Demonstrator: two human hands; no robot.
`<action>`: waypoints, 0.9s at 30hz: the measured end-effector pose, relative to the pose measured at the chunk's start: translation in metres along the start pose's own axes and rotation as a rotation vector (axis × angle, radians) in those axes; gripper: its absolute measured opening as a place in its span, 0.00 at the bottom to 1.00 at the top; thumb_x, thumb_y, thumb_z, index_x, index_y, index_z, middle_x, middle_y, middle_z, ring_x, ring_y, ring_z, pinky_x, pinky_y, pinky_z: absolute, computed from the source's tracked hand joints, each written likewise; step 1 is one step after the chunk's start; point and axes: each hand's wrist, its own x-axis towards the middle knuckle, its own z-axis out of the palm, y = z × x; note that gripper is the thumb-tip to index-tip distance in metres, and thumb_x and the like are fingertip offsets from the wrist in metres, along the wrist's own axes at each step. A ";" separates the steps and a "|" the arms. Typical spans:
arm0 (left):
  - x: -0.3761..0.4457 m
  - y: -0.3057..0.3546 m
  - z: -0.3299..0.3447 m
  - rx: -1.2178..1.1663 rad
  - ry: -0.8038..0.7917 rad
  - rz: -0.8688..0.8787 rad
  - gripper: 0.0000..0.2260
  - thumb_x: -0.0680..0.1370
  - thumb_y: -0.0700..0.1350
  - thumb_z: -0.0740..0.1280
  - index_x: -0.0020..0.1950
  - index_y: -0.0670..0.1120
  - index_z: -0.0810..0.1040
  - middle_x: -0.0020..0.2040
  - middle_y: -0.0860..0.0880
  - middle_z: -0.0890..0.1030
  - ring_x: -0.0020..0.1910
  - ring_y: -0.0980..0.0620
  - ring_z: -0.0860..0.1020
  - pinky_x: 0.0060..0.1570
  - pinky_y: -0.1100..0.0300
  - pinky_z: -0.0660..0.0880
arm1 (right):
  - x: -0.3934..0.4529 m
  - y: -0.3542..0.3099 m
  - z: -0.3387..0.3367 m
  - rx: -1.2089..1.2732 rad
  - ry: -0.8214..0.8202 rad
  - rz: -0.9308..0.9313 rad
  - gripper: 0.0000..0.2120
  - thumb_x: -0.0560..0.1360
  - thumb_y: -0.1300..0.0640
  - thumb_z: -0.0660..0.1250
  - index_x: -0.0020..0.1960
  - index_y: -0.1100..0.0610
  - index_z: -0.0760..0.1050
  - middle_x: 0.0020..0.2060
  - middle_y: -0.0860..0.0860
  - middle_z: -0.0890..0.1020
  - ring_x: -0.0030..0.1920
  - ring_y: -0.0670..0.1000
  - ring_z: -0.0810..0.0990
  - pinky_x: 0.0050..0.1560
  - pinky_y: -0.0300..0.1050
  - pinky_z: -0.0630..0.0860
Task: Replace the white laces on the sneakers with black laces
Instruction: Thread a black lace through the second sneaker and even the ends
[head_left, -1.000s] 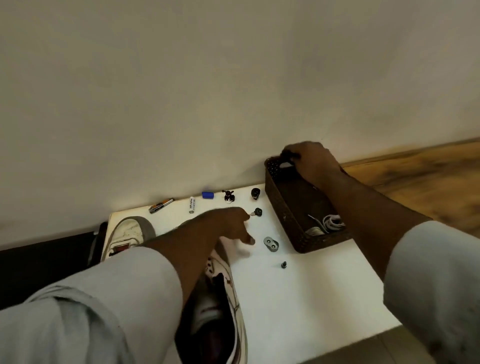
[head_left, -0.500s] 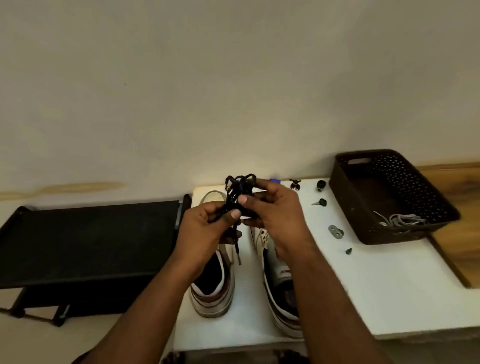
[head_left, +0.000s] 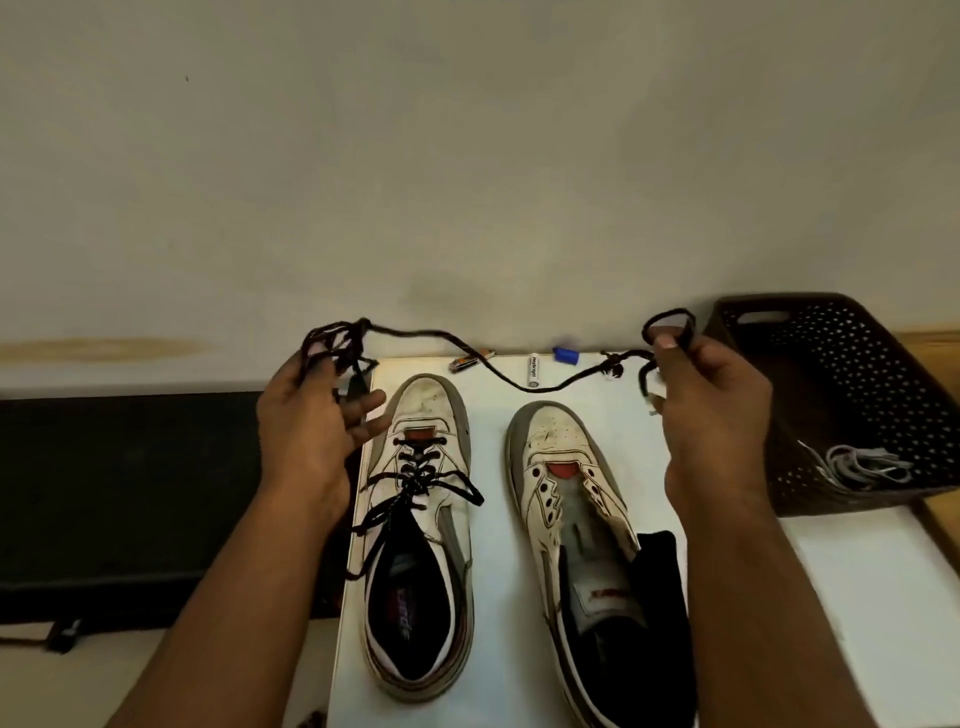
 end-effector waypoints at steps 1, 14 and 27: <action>0.000 0.001 -0.001 0.064 -0.040 0.006 0.10 0.83 0.44 0.60 0.62 0.50 0.76 0.51 0.47 0.82 0.41 0.44 0.83 0.41 0.49 0.82 | 0.003 0.003 -0.001 -0.149 -0.013 -0.083 0.12 0.75 0.45 0.67 0.50 0.52 0.83 0.40 0.48 0.80 0.40 0.46 0.77 0.46 0.48 0.77; -0.060 0.003 0.032 0.363 -0.614 0.301 0.15 0.75 0.54 0.62 0.50 0.47 0.84 0.41 0.45 0.83 0.32 0.49 0.79 0.29 0.57 0.76 | -0.045 -0.015 0.006 -0.449 -0.882 -0.217 0.41 0.70 0.61 0.75 0.74 0.37 0.59 0.70 0.36 0.67 0.68 0.36 0.66 0.64 0.31 0.67; -0.018 0.020 0.002 0.109 0.012 0.176 0.12 0.81 0.51 0.63 0.50 0.46 0.83 0.35 0.49 0.78 0.23 0.54 0.72 0.23 0.65 0.69 | 0.001 -0.012 -0.029 -0.325 -0.098 -0.297 0.06 0.77 0.54 0.68 0.50 0.54 0.83 0.36 0.49 0.83 0.33 0.48 0.81 0.40 0.47 0.81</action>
